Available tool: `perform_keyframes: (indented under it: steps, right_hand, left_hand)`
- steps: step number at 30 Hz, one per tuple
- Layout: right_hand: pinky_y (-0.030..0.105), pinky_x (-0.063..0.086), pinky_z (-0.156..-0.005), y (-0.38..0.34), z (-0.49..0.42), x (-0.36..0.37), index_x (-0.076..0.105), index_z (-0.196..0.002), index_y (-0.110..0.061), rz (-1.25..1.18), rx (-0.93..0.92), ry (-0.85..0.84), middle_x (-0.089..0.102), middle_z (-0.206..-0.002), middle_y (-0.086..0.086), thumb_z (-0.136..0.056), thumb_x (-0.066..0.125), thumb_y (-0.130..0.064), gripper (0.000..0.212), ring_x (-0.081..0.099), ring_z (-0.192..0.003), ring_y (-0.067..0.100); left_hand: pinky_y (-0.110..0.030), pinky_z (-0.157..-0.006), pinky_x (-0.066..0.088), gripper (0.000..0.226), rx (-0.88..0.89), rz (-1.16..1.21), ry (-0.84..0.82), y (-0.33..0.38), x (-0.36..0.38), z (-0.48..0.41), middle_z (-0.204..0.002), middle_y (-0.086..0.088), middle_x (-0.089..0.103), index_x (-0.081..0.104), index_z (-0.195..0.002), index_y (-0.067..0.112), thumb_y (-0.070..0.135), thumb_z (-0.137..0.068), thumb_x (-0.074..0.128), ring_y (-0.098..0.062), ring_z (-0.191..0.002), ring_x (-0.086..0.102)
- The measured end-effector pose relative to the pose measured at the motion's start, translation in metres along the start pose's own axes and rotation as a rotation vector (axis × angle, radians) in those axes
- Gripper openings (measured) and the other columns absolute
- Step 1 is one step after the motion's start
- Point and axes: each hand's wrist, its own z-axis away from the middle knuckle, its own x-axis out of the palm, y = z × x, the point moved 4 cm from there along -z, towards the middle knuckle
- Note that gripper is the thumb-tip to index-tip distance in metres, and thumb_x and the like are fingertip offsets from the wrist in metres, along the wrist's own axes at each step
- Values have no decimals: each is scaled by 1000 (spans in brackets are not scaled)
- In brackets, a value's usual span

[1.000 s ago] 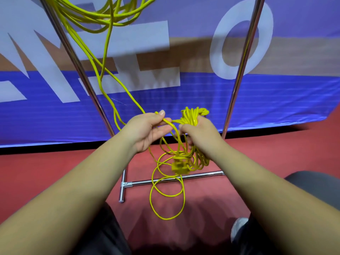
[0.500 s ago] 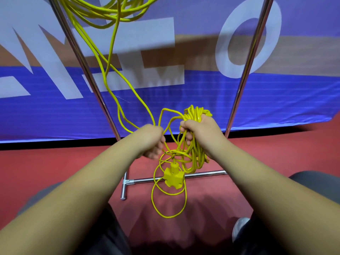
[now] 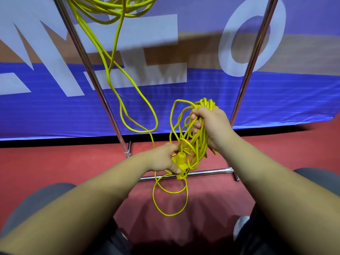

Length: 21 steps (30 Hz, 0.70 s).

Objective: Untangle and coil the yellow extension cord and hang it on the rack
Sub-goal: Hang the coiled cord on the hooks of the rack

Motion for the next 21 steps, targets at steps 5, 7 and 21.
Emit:
perform_keyframes:
  steps: [5, 7, 21]
  right_hand:
    - [30, 37, -47, -8, 0, -8, 61, -68, -8, -24, -2, 100, 43, -52, 9, -95, 57, -8, 27, 37, -44, 23]
    - [29, 39, -48, -9, -2, -12, 61, -66, -9, 17, -8, 137, 42, -50, 9, -94, 58, -9, 28, 39, -43, 23]
    - [34, 44, -50, 4, -4, -8, 61, -67, -9, 186, -60, 94, 47, -52, 13, -86, 62, -15, 20, 46, -43, 27]
  left_hand:
    - [-25, -82, 45, 77, -20, 24, -54, 2, -3, 9, -122, 3, 56, 52, -141, 23, 28, -76, 92, -9, -90, 56]
    - [-25, -76, 49, 60, -29, 172, -66, 8, -7, 16, -91, 10, 62, 57, -131, 17, 17, -80, 89, -5, -74, 59]
    - [-22, -65, 49, 51, -35, 964, -32, 20, -20, 31, -109, -18, 64, 66, -123, -4, 33, -88, 76, -21, -89, 56]
